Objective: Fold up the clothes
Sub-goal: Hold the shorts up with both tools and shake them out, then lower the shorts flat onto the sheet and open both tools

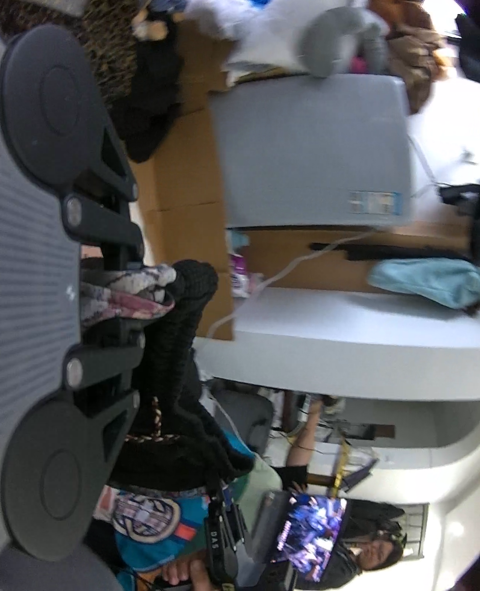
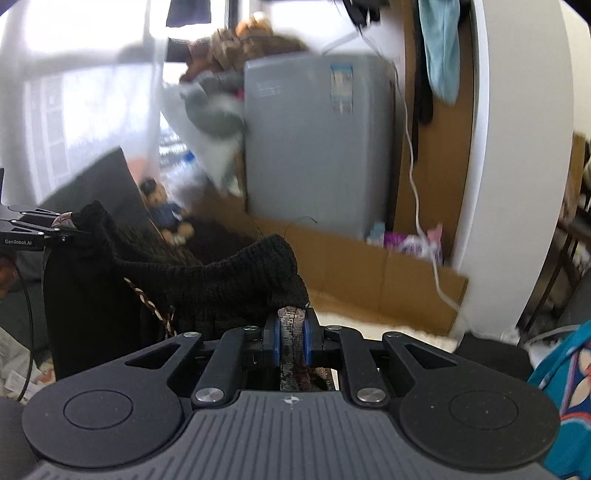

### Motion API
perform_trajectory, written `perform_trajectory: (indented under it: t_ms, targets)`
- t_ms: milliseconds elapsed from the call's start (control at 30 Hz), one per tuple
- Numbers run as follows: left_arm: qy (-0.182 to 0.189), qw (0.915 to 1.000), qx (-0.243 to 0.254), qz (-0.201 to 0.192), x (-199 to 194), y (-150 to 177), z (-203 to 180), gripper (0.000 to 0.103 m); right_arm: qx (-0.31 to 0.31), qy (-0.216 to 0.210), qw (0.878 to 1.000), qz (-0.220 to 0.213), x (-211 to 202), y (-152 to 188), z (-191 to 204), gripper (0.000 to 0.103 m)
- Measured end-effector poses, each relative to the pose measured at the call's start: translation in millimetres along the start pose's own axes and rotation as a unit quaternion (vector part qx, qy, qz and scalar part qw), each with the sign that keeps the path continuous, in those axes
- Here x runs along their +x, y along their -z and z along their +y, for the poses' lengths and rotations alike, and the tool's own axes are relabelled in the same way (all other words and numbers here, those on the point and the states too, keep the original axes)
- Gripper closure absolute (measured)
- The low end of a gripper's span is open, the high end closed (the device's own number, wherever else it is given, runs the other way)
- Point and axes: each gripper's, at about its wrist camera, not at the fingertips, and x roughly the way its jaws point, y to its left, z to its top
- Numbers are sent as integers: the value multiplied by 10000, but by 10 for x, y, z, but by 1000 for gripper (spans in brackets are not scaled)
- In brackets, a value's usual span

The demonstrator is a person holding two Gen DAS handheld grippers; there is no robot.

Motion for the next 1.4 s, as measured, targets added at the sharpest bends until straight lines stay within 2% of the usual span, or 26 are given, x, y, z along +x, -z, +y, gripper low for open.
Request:
perform_trajectory:
  t_ms: [267, 500, 600, 833, 1067, 1333, 1400]
  targets:
    - [126, 9983, -258, 510, 1181, 371, 536, 86, 237, 129, 9967, 769, 1204, 333, -312, 92]
    - [267, 9927, -773, 883, 2292, 716, 1063, 86, 257, 395, 9874, 1508, 2500, 546, -594, 92]
    - [362, 9891, -1026, 994, 2702, 801, 1224, 86, 209, 492, 9828, 1769, 3010, 564, -732, 93]
    - [481, 9829, -1223, 1292, 3582, 993, 1574, 86, 193, 733, 9742, 2125, 3907, 500, -1034, 94]
    - [471, 9801, -1210, 1498, 4111, 1104, 1869, 86, 149, 948, 9656, 2419, 4583, 507, -1148, 94]
    - [358, 9797, -1306, 1476, 4341, 1131, 2232, 86, -39, 1298, 9572, 2586, 5279, 508, -1115, 94]
    - [288, 9754, -1370, 1703, 4413, 1230, 2248, 79, -17, 1355, 9549, 2641, 5434, 529, -1139, 94]
